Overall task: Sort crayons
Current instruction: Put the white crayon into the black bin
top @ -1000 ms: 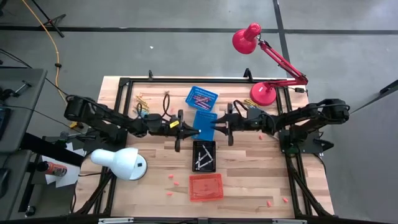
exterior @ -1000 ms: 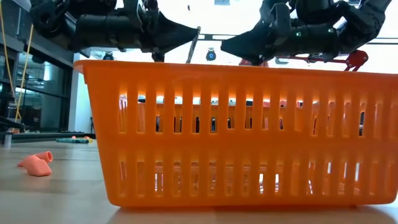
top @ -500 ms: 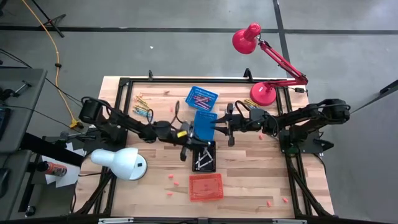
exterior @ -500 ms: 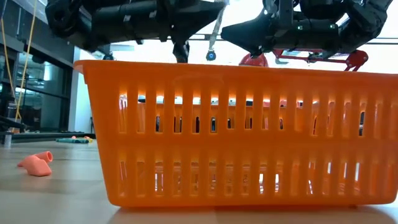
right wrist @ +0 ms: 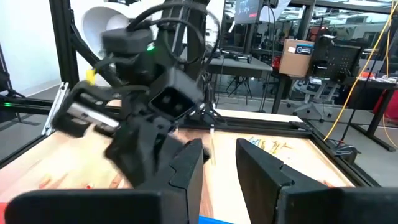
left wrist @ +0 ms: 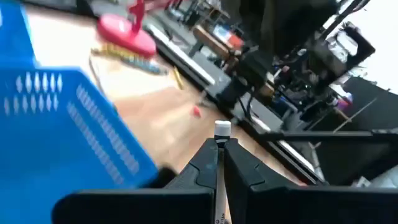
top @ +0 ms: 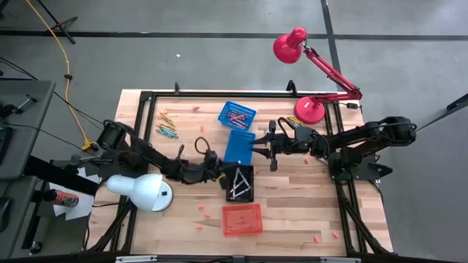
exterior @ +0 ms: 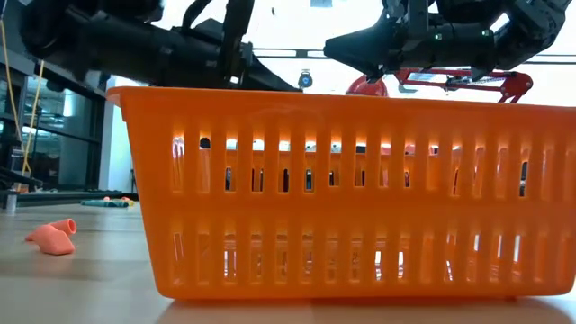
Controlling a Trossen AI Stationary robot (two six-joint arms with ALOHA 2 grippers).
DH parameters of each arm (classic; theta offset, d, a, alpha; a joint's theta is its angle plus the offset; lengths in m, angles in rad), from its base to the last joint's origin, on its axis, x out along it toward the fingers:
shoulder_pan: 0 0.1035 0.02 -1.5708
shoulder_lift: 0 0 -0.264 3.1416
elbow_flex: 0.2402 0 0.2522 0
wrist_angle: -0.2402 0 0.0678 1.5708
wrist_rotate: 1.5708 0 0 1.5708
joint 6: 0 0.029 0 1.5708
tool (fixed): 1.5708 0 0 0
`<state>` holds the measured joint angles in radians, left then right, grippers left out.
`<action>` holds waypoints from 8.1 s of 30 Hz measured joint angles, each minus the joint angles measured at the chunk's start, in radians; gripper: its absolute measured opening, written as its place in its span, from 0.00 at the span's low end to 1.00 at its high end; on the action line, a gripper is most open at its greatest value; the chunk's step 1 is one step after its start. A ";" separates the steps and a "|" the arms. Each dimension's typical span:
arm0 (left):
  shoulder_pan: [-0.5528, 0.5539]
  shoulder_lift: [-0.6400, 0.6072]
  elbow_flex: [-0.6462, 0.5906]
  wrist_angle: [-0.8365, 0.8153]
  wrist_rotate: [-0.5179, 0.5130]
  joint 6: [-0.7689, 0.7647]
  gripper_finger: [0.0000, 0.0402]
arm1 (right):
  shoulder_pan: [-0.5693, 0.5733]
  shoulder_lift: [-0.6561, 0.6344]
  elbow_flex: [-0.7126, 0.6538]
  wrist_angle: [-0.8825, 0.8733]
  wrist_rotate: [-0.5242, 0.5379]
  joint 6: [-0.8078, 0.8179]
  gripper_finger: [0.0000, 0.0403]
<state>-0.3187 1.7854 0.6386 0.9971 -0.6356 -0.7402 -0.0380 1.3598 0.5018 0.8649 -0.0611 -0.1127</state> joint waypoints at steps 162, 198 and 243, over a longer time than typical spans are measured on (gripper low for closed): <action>0.403 -0.498 -0.184 -0.168 0.612 0.770 0.44 | 0.130 -0.019 0.038 -0.142 0.307 -0.049 0.00; 0.403 -0.498 -0.184 -0.185 0.613 0.803 0.44 | 0.232 0.325 0.250 -0.184 0.102 0.505 0.00; 0.403 -0.510 -0.184 -0.250 0.601 0.822 0.44 | 0.422 0.147 0.393 -0.980 0.718 0.972 0.50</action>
<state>0.0842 1.2751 0.4541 0.7467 -0.0345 0.0822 0.3842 1.5065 0.8951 -0.1147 0.6568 0.8592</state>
